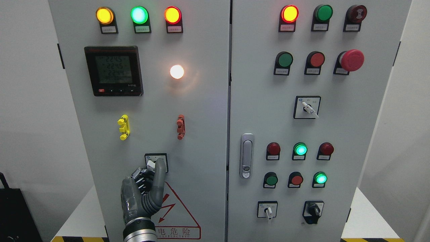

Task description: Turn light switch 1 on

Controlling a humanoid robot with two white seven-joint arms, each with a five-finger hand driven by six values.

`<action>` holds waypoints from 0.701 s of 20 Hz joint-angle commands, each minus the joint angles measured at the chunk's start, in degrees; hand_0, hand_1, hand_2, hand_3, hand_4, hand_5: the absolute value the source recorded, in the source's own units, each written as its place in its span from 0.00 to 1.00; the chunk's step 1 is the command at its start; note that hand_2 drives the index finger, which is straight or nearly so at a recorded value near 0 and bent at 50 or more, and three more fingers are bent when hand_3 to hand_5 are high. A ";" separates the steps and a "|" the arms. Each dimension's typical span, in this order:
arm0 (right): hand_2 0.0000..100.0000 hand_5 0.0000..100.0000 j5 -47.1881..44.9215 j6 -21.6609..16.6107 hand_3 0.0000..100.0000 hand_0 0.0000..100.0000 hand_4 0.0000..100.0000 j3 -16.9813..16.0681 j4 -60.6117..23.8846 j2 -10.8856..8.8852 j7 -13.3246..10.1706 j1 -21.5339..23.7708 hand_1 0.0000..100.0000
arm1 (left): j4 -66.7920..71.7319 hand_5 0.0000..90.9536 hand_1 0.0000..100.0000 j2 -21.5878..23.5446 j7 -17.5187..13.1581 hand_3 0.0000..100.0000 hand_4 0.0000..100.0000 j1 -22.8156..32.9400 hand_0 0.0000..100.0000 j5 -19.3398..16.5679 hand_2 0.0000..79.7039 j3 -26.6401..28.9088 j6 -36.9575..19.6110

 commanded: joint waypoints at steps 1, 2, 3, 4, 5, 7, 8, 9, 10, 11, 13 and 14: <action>0.00 0.00 0.00 -0.03 0.00 0.00 0.00 0.02 0.00 -0.08 0.22 0.00 0.00 | -0.89 0.96 0.31 0.23 -0.03 1.00 1.00 1.28 0.09 -0.08 0.84 -0.06 -0.28; 0.00 0.00 0.00 -0.03 0.00 0.00 0.00 0.02 0.00 0.01 0.22 0.00 0.00 | -0.89 0.96 0.31 0.23 -0.03 1.00 1.00 1.54 0.09 -0.08 0.84 -0.06 -0.72; 0.00 0.00 0.00 -0.03 0.00 0.00 0.00 -0.07 0.00 0.01 0.22 0.00 0.00 | -0.89 0.96 0.31 0.23 -0.03 1.00 1.00 1.63 0.09 -0.08 0.85 -0.14 -1.42; 0.00 0.00 0.00 -0.03 0.00 0.00 0.00 0.01 0.00 0.01 0.22 0.00 0.00 | -1.06 0.96 0.31 0.23 -0.03 1.00 1.00 1.72 0.09 -0.08 0.85 -0.41 -1.78; 0.00 0.00 0.00 -0.03 0.00 0.00 0.00 0.02 0.00 0.01 0.22 0.00 0.00 | -1.24 0.96 0.31 0.23 0.06 1.00 1.00 2.07 0.09 -0.08 0.85 -0.76 -1.78; 0.00 0.00 0.00 -0.03 0.00 0.00 0.00 0.02 0.00 -0.08 0.22 0.00 0.00 | -1.85 0.96 0.31 0.32 0.06 1.00 1.00 2.51 0.09 -0.08 0.85 -1.46 -1.96; 0.00 0.00 0.00 -0.03 0.00 0.00 0.00 0.02 0.00 0.01 0.22 0.00 0.00 | -1.86 0.96 0.31 0.32 0.06 1.00 1.00 2.77 0.09 -0.08 0.85 -1.46 -2.57; 0.00 0.00 0.00 -0.03 0.00 0.00 0.00 -0.07 0.00 0.01 0.22 0.00 0.00 | -1.86 0.96 0.31 0.41 0.06 1.00 1.00 2.86 0.08 -0.08 0.85 -1.46 -3.18; 0.00 0.00 0.00 -0.03 0.00 0.00 0.00 0.01 0.00 0.01 0.22 0.00 0.00 | -1.94 0.96 0.31 0.41 0.06 1.00 1.00 3.21 0.08 -0.25 0.85 -1.46 -3.80; 0.00 0.00 0.00 -0.03 0.00 0.00 0.00 -0.07 0.00 0.01 0.22 0.00 0.00 | -2.12 0.96 0.31 0.49 0.06 1.00 1.00 3.65 0.08 -0.43 0.85 -1.46 -4.32; 0.00 0.00 0.00 -0.03 0.00 0.00 0.00 -0.07 0.00 0.01 0.22 0.00 0.00 | -3.25 0.96 0.31 0.58 0.15 1.00 1.00 4.97 0.08 -0.43 0.85 -1.46 -4.59; 0.00 0.00 0.00 -0.03 0.00 0.00 0.00 -0.07 0.00 -0.08 0.22 0.00 0.00 | -3.70 0.96 0.31 0.76 0.06 1.00 1.00 6.28 0.08 -0.43 0.86 -1.46 -4.77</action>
